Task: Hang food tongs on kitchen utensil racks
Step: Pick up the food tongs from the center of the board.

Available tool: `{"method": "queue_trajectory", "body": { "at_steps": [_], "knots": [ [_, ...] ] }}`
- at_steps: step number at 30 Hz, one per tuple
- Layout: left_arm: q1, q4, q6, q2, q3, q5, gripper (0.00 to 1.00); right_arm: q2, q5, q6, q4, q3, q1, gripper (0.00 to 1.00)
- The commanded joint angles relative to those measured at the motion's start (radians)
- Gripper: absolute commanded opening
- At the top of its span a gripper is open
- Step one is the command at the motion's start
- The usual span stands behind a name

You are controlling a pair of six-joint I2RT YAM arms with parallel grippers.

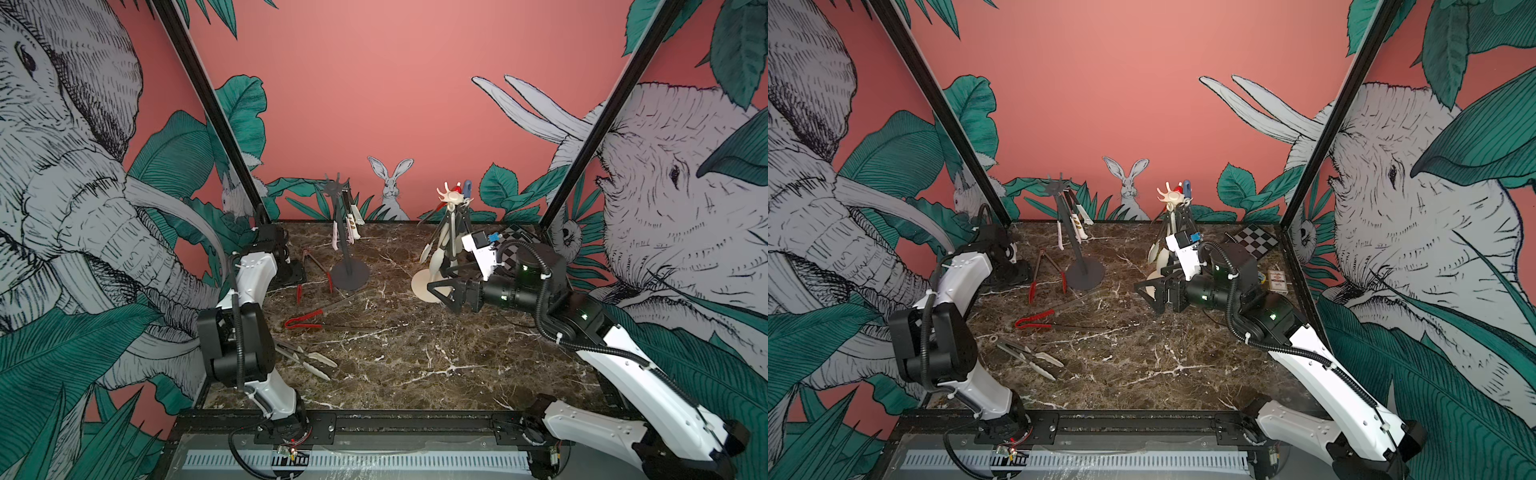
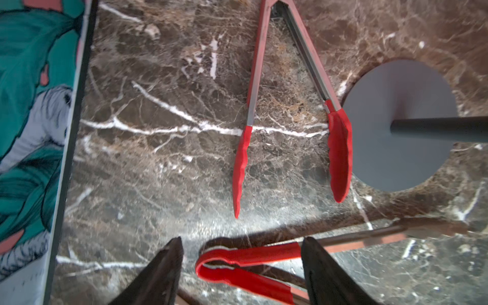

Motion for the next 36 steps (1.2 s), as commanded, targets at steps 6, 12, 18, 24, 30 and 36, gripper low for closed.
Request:
{"method": "queue_trajectory", "body": {
  "at_steps": [6, 12, 18, 24, 30, 36],
  "knots": [
    [0.009, 0.000, 0.121, 0.131, 0.123, 0.005, 0.59, -0.017, -0.004, 0.021, -0.033, 0.076, 0.003, 0.99],
    [0.009, -0.023, 0.152, 0.244, 0.192, 0.014, 0.53, -0.021, 0.003, 0.022, -0.059, 0.097, 0.003, 0.99],
    [0.009, -0.054, 0.182, 0.327, 0.259, 0.002, 0.52, -0.012, -0.004, 0.032, -0.059, 0.109, 0.003, 0.99],
    [0.009, -0.062, 0.194, 0.400, 0.306, 0.002, 0.51, 0.005, 0.000, 0.051, -0.058, 0.121, 0.005, 0.99],
    [0.009, -0.062, 0.184, 0.462, 0.352, 0.037, 0.47, -0.008, 0.032, 0.095, -0.028, 0.106, 0.005, 0.99],
    [0.009, -0.054, 0.191, 0.472, 0.352, 0.071, 0.29, -0.027, 0.046, 0.115, -0.023, 0.087, 0.005, 0.99]
  ]
}}
